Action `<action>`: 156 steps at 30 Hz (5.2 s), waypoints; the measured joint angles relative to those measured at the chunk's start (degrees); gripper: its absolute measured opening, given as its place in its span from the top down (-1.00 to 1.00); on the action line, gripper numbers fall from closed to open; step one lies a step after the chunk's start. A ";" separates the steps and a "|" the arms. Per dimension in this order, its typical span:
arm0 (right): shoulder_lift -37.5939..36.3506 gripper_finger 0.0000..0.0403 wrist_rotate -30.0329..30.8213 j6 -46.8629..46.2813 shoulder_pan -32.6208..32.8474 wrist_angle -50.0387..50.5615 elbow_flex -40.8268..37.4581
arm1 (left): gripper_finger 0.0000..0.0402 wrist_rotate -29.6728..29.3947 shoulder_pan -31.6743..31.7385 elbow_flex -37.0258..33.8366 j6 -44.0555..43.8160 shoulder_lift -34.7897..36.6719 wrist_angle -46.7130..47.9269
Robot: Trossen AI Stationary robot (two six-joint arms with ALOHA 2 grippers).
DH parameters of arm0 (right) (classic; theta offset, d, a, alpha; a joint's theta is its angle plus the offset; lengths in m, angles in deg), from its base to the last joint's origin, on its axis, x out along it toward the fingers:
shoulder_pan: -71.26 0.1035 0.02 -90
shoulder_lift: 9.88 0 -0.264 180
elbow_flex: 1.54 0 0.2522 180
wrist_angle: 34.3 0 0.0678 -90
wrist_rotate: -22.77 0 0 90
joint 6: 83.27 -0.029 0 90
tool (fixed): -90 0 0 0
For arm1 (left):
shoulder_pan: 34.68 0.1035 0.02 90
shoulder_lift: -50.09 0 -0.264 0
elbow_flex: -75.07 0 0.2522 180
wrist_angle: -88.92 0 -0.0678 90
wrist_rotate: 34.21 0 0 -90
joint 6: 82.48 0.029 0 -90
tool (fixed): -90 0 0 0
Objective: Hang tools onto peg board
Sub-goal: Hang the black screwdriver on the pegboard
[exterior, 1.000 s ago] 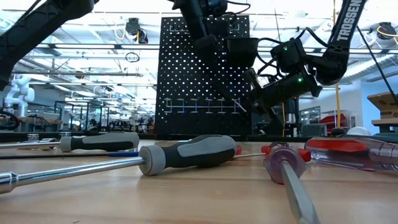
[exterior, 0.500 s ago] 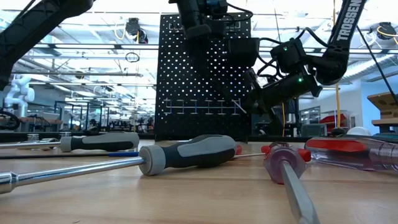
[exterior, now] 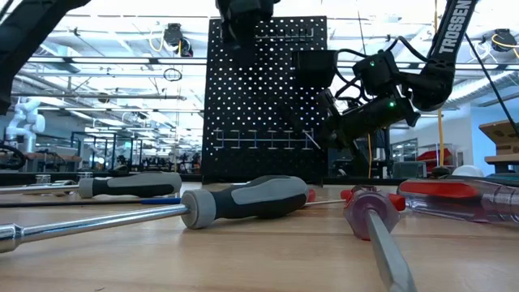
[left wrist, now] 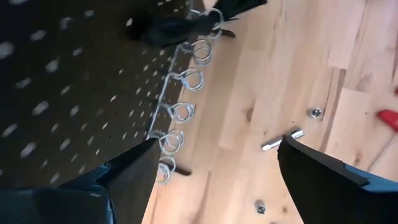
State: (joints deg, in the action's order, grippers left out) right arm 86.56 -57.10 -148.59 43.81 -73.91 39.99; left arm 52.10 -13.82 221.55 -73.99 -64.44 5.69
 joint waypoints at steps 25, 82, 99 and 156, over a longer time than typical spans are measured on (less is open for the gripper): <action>0.00 1.00 -0.04 2.62 -0.11 -0.29 0.00 | -0.62 -2.79 -2.43 -84.77 -63.03 22.19 -108.12; -0.02 1.00 -7.54 12.22 0.17 -0.29 0.00 | 0.22 -12.62 -3.30 -60.00 -49.64 1.36 -102.46; -16.14 1.00 -2.82 12.00 -2.19 5.70 -10.93 | 0.31 -11.13 -4.91 -60.04 -42.51 2.97 -98.01; -21.67 -0.48 2.89 61.43 3.45 4.83 -8.85 | 0.31 -21.91 -5.62 -75.87 -30.25 34.99 -70.49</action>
State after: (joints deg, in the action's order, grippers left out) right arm 64.90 -54.22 -87.16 47.27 -69.08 31.14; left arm 30.19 -19.44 145.69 -104.24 -29.45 -64.80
